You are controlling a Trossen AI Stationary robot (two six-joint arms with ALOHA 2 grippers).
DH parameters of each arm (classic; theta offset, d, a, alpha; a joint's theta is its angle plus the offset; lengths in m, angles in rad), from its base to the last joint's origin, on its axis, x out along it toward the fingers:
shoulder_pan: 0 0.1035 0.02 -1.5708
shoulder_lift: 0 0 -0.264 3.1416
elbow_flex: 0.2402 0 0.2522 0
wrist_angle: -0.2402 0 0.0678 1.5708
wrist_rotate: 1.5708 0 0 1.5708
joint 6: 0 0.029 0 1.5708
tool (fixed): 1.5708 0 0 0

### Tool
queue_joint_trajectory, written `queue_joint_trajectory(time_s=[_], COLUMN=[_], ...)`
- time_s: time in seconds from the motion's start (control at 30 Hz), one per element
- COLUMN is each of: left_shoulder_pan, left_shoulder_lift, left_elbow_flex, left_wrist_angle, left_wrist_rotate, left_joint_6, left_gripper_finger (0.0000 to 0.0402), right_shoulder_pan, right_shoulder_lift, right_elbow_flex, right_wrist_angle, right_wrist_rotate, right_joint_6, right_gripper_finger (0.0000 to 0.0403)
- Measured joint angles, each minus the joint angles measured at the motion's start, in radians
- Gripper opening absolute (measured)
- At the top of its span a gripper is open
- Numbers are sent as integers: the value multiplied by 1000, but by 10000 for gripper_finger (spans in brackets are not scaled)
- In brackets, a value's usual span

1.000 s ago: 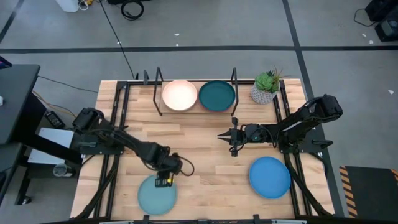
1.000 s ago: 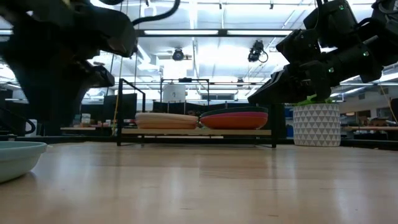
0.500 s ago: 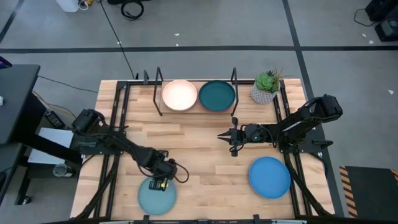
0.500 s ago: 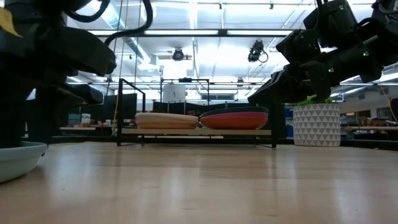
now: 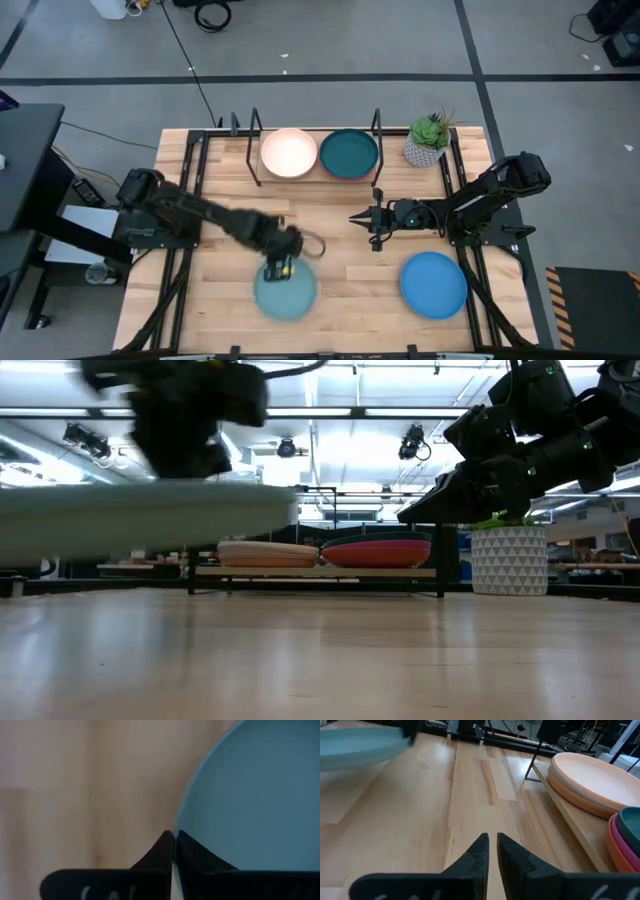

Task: Place and stack plates onto a shelf
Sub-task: Stack the light blue plate on top of the white plate on the shelf

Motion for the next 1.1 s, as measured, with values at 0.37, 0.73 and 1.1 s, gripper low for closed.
queue_joint_trajectory(time_s=[0.37, 0.73, 1.1], left_shoulder_pan=[405, 785, 975], left_shoulder_lift=[-5, -5, 0], left_elbow_flex=[268, 358, 357], left_wrist_angle=[-167, -227, -220], left_wrist_rotate=[-208, -227, -227], left_joint_6=[-18, 51, 103], left_gripper_finger=[17, 17, 17], right_shoulder_pan=[0, 0, 0], right_shoulder_lift=[0, 0, 0], right_elbow_flex=[0, 0, 0], right_wrist_angle=[-4, -5, -5], right_wrist_rotate=[-4, 49, 45], right_joint_6=[0, 0, 0], right_gripper_finger=[43, 43, 43])
